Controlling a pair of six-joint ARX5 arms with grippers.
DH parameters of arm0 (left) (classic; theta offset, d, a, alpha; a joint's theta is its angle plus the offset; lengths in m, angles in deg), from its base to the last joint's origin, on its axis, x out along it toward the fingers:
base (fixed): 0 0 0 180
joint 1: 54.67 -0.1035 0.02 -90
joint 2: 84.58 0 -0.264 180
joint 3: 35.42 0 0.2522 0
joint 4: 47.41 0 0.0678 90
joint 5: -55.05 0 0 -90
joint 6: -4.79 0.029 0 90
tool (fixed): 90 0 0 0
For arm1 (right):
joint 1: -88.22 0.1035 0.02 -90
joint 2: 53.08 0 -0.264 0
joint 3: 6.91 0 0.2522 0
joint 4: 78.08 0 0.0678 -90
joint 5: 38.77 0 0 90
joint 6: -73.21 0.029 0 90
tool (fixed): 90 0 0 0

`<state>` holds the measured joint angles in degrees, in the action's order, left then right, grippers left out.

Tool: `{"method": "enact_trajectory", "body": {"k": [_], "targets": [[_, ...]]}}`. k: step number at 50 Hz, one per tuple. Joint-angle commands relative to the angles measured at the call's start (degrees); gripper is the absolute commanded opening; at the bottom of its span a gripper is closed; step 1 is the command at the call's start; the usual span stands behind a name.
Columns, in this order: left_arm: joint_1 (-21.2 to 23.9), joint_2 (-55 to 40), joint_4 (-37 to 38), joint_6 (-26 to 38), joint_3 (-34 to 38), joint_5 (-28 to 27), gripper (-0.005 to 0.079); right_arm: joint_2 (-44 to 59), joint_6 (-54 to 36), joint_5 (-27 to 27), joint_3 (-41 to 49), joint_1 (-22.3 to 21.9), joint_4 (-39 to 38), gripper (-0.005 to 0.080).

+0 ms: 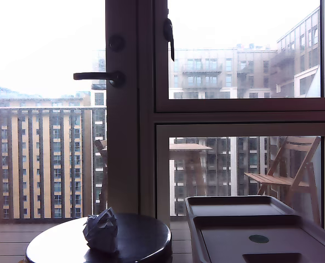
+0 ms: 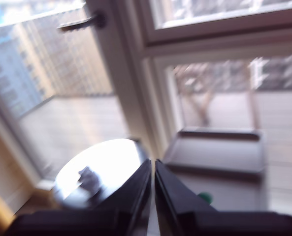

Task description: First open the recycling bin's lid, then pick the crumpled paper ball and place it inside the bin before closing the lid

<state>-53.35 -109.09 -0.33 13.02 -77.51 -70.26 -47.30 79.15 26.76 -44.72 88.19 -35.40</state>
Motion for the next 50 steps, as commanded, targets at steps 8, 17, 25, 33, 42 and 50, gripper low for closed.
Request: {"method": "enact_trajectory", "body": {"k": [8, 17, 25, 33, 42, 50], "targets": [[3.5, -12.8, -0.6, 5.5, -3.1, 0.7, -0.0023, 9.6, -1.7, -7.1, -3.7, -0.3, 2.7, 0.0085], [6.4, -21.9, -4.0, 7.0, -3.7, 1.5, 0.0047, 20.3, -8.5, -9.5, -7.9, 1.1, 7.0, 0.0201], [9.4, -27.7, -8.4, 9.4, -3.7, 3.5, 0.0275, 30.2, -22.3, -9.1, -12.2, 4.7, 12.7, 0.0265], [12.3, -32.9, -12.1, 9.4, -3.7, 6.5, 0.0349, 39.0, -34.4, -3.5, -14.3, 9.9, 12.0, 0.0325], [15.1, -37.0, -13.8, 9.4, -3.7, 8.7, 0.0393, 48.6, -43.4, 4.5, -14.3, 15.0, 10.3, 0.0353], [16.2, -38.1, -14.7, 9.3, -3.7, 8.8, 0.0393, 56.9, -49.3, 10.9, -14.3, 19.0, 8.3, 0.0354]]}}
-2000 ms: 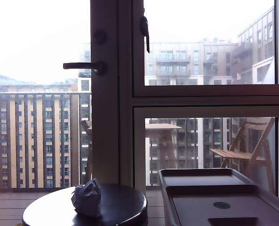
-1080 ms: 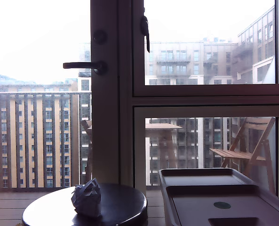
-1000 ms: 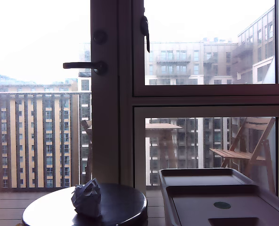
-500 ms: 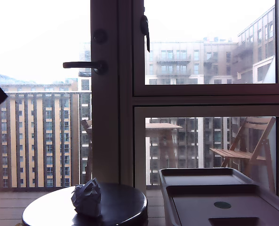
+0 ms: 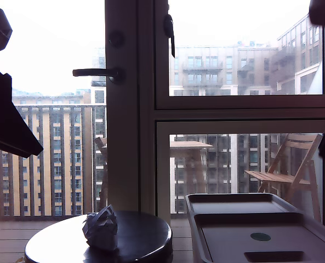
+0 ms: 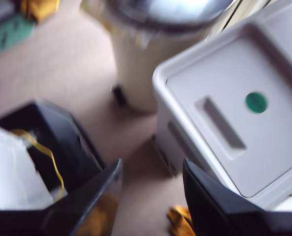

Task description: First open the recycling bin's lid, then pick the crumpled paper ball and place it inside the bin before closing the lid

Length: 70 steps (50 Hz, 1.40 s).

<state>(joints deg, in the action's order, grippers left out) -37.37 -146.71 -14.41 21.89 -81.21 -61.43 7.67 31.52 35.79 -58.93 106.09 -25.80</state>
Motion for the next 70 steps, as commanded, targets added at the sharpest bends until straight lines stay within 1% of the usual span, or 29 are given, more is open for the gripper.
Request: {"method": "enact_trajectory", "body": {"k": [1, 4, 10, 16, 24, 32, 38, 51, 57, 70], "targets": [[0.3, -0.5, -1.0, 0.4, 0.0, 0.0, 0.0393, 2.8, -2.1, 2.8, -0.1, 1.6, -1.9, 0.0357], [0.5, -0.5, -1.6, 0.4, 0.0, 0.0, 0.0393, 5.6, -4.2, 5.1, -0.3, 2.5, -4.2, 0.036], [0.5, -0.5, -2.9, 0.4, 0.0, 0.0, 0.0393, 10.1, -10.6, 6.0, -0.9, 3.7, -6.0, 0.0359], [0.5, -0.5, -4.2, 0.2, 0.0, 0.0, 0.0393, 14.9, -14.9, 8.0, -1.9, 3.7, -6.5, 0.0359], [0.5, -0.5, -4.6, -0.2, 0.0, 0.0, 0.0393, 21.1, -18.6, 9.9, -3.5, 3.8, -8.0, 0.0359], [0.5, -0.5, -4.7, -0.2, 0.0, 0.0, 0.0393, 26.6, -21.6, 10.1, -5.8, 3.8, -10.0, 0.0359], [0.5, -0.5, -4.7, -0.2, 0.0, 0.0, 0.0393, 30.8, -22.9, 10.3, -8.0, 3.7, -11.0, 0.0359], [0.5, -0.5, -4.7, -0.2, 0.0, 0.0, 0.0393, 40.6, -22.9, 10.8, -12.8, 3.7, -11.8, 0.0359], [0.5, -0.5, -4.7, -0.2, 0.0, 0.0, 0.0393, 43.8, -24.4, 11.0, -14.0, 3.7, -12.1, 0.0359], [0.5, -0.5, -4.7, -0.2, 0.0, 0.0, 0.0393, 48.5, -24.6, 11.4, -16.2, 3.7, -13.5, 0.0359]]}}
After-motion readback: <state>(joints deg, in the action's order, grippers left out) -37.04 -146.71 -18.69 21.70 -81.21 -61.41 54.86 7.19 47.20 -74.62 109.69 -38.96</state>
